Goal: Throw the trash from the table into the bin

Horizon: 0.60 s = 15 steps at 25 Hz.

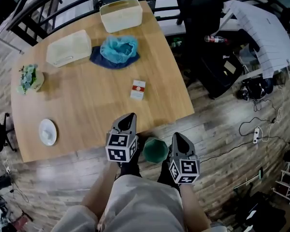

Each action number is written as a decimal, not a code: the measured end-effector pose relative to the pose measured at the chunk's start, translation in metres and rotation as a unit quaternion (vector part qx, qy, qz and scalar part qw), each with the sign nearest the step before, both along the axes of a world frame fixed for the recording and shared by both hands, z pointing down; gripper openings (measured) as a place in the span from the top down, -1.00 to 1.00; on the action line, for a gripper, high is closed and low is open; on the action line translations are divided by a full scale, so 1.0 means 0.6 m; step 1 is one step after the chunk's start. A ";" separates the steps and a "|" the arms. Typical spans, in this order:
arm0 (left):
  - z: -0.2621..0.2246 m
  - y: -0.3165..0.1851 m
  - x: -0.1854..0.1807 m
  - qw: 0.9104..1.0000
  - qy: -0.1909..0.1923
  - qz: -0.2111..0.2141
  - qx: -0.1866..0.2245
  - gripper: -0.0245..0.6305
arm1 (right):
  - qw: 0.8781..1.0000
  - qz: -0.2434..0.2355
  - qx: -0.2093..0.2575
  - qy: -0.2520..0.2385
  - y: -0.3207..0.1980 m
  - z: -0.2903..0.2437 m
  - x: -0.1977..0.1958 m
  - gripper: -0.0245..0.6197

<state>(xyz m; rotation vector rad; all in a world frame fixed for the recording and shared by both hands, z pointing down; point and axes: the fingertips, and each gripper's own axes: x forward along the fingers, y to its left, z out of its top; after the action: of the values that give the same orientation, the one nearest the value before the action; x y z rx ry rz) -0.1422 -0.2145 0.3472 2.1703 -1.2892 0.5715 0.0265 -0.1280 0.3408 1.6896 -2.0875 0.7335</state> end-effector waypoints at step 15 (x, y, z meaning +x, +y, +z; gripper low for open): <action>0.141 -0.133 0.024 0.996 -0.078 -0.009 -0.030 -0.18 | 0.989 0.114 -0.093 0.024 0.132 0.049 -0.014 0.84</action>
<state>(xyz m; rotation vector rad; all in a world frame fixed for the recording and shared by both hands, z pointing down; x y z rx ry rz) -0.1280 -0.2944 0.4319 2.0974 -1.3534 0.7758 0.0182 -0.0488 0.3704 1.8381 -1.7516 0.9147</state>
